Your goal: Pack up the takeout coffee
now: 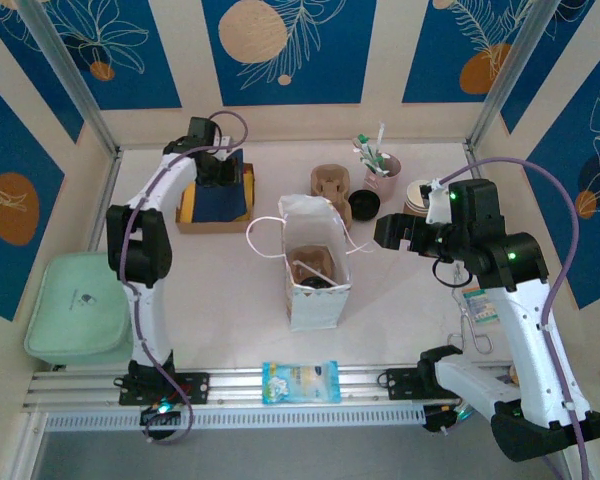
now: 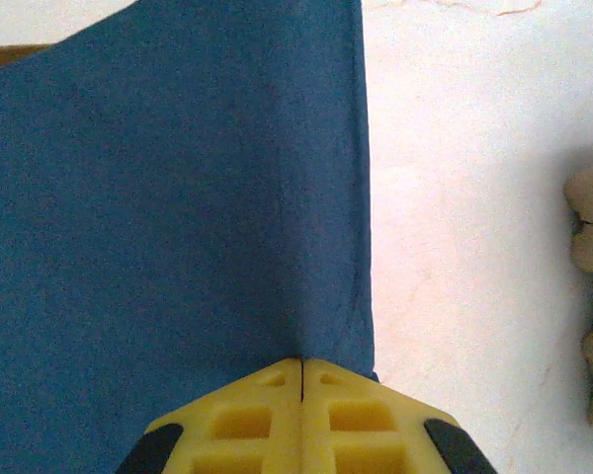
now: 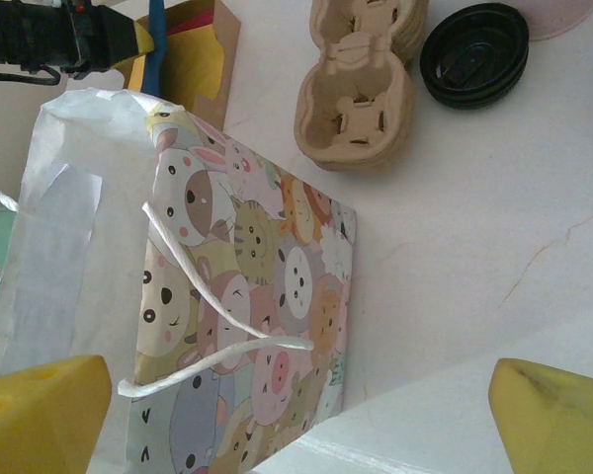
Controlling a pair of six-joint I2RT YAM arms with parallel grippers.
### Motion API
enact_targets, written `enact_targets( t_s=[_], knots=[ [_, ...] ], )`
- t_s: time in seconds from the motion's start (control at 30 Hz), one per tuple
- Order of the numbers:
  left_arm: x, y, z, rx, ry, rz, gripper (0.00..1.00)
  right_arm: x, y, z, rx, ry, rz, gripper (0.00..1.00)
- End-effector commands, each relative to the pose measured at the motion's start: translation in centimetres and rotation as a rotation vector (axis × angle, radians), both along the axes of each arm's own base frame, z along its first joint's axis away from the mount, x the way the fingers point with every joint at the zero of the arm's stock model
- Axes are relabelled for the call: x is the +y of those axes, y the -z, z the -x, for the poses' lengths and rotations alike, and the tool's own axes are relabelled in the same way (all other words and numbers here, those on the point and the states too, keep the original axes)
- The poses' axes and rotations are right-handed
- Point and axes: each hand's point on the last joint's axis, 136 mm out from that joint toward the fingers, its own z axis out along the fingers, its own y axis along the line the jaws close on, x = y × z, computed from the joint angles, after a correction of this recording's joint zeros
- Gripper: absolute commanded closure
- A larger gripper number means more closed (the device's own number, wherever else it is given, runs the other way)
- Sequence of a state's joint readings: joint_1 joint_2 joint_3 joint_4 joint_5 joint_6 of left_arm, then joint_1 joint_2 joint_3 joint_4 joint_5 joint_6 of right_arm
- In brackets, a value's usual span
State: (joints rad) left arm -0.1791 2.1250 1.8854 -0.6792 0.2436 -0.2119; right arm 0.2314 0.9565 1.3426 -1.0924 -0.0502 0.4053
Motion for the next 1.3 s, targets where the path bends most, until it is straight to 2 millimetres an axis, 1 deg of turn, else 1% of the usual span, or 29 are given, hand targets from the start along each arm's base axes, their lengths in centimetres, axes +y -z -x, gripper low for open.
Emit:
enact_targets(
  t_s=[0.0, 0.13, 0.2, 0.33, 0.43, 0.57, 0.73, 0.8, 0.93, 1.03, 1.07, 1.13, 1.17, 1.2, 1.27],
  knots=[
    [-0.5, -2.7, 0.1, -0.051, 0.01, 0.075, 1.0, 0.2, 0.3, 0.8, 0.021, -0.007, -0.021, 0.02],
    [-1.3, -2.8, 0.1, -0.037, 0.026, 0.213, 1.0, 0.2, 0.5, 0.9, 0.024, -0.008, -0.021, 0.02],
    [-1.3, -2.8, -0.2, -0.044, 0.017, 0.291, 1.0, 0.1, 0.6, 1.0, 0.025, -0.008, -0.019, 0.02],
    [0.2, -2.2, -1.1, -0.029, -0.041, 0.407, 1.0, 0.1, 0.8, 1.0, 0.029, -0.006, -0.016, 0.02],
    [1.4, -1.4, -1.4, -0.004, -0.073, 0.458, 1.0, 0.0, 0.8, 1.0, 0.028, -0.005, -0.014, 0.02],
    [3.4, -0.6, -1.5, -0.004, -0.12, 0.453, 1.0, 0.2, 0.9, 0.9, 0.032, -0.009, -0.023, 0.02],
    [6.0, 2.4, -1.4, 0.075, -0.191, 0.43, 1.0, 0.4, 0.8, 0.7, 0.035, -0.013, -0.032, 0.02],
    [7.0, 3.5, -1.1, 0.094, -0.215, 0.392, 1.0, 0.5, 0.8, 0.7, 0.034, -0.014, -0.036, 0.02],
    [9.1, 4.4, -1.1, 0.1, -0.257, 0.33, 1.0, 0.6, 0.7, 0.8, 0.035, -0.018, -0.038, 0.02],
    [11.2, 5.1, -1.1, 0.12, -0.329, 0.303, 1.0, 0.6, 0.5, 0.8, 0.032, -0.02, -0.039, 0.02],
    [12.0, 5.5, -1.1, 0.137, -0.357, 0.29, 0.94, 0.6, 0.4, 0.8, 0.031, -0.02, -0.039, 0.02],
    [13.1, 6.0, -0.8, 0.168, -0.397, 0.261, 0.74, 0.6, 0.3, 0.9, 0.029, -0.02, -0.04, 0.02],
    [13.4, 5.9, -0.7, 0.17, -0.408, 0.243, 0.61, 0.6, 0.2, 0.9, 0.027, -0.019, -0.04, 0.02],
    [13.5, 5.5, -0.7, 0.156, -0.411, 0.233, 0.51, 0.6, 0.2, 0.9, 0.027, -0.02, -0.041, 0.02],
    [13.6, 3.9, -0.8, 0.1, -0.418, 0.224, 0.41, 0.7, 0.2, 0.8, 0.026, -0.022, -0.043, 0.02]
  ],
)
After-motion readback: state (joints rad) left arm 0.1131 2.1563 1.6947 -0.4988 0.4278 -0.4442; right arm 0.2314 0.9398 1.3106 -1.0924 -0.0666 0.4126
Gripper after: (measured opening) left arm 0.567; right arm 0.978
